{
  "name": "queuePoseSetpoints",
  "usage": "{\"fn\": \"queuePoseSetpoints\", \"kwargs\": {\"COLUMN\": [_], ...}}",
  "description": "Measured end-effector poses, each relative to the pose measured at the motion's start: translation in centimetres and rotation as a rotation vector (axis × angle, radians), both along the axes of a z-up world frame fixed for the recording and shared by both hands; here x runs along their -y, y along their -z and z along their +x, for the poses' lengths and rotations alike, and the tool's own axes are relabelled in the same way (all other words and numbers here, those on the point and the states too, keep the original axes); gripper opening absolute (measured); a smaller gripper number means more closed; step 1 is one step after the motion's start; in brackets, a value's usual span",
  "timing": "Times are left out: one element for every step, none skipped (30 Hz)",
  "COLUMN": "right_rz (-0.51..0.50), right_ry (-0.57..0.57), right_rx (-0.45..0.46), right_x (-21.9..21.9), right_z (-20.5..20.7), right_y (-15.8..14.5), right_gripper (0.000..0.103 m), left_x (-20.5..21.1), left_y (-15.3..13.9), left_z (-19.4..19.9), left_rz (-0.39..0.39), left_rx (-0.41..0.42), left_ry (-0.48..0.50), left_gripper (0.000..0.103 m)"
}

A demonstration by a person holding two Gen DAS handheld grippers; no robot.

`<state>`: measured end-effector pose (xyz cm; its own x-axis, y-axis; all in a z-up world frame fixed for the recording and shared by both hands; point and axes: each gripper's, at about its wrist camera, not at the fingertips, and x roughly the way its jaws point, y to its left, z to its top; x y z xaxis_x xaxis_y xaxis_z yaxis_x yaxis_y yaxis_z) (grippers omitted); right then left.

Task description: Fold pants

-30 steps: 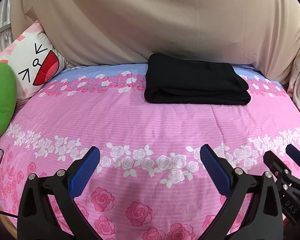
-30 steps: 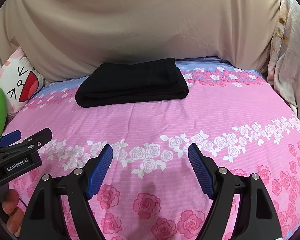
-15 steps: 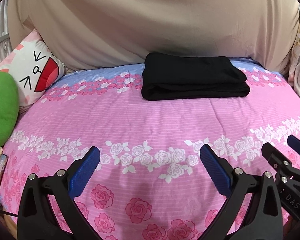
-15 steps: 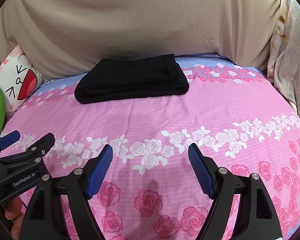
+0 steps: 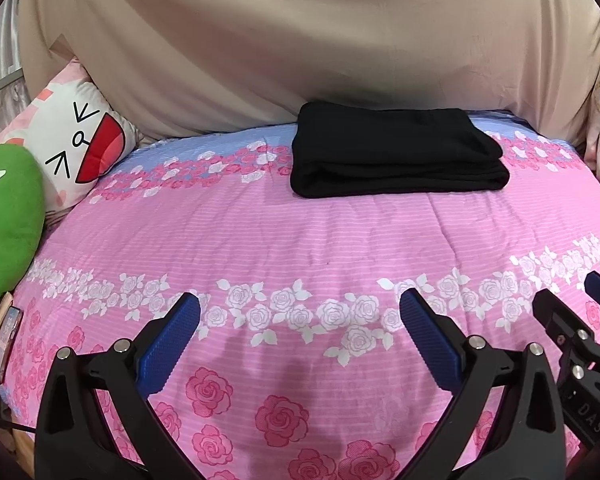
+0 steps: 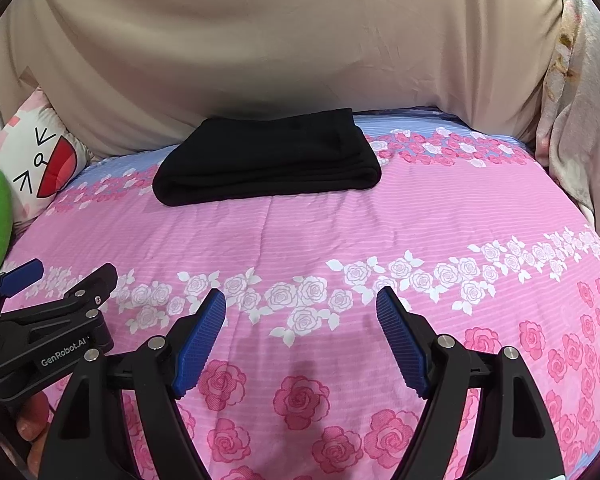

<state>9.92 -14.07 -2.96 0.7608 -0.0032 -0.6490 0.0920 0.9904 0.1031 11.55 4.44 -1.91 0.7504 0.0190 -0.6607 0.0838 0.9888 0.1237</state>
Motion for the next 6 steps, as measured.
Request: {"fn": "queuePoseSetpoints", "kwargs": {"right_rz": [0.0, -0.002, -0.004, -0.006, -0.005, -0.004], "right_ry": [0.001, 0.002, 0.006, 0.009, 0.01, 0.011], "right_rx": [0.0, 0.0, 0.001, 0.001, 0.0, -0.001], "right_x": [-0.02, -0.05, -0.1, -0.08, -0.06, -0.01], "right_z": [-0.05, -0.07, -0.14, -0.15, -0.17, -0.15], "right_y": [0.01, -0.01, -0.02, -0.02, -0.01, 0.01], "right_gripper": [0.077, 0.078, 0.08, 0.08, 0.08, 0.08], "left_x": [-0.17, -0.27, -0.35, -0.41, -0.45, -0.45], "left_y": [0.09, 0.14, 0.17, 0.24, 0.31, 0.38], "left_z": [0.16, 0.21, 0.25, 0.3, 0.36, 0.37], "left_rz": [-0.018, -0.026, -0.03, -0.031, -0.034, -0.038], "left_rx": [-0.014, -0.019, -0.02, -0.022, -0.027, -0.031], "left_ry": [0.004, 0.006, 0.005, 0.002, 0.002, 0.003], "left_gripper": [0.098, 0.098, 0.098, 0.097, 0.097, 0.097]}}
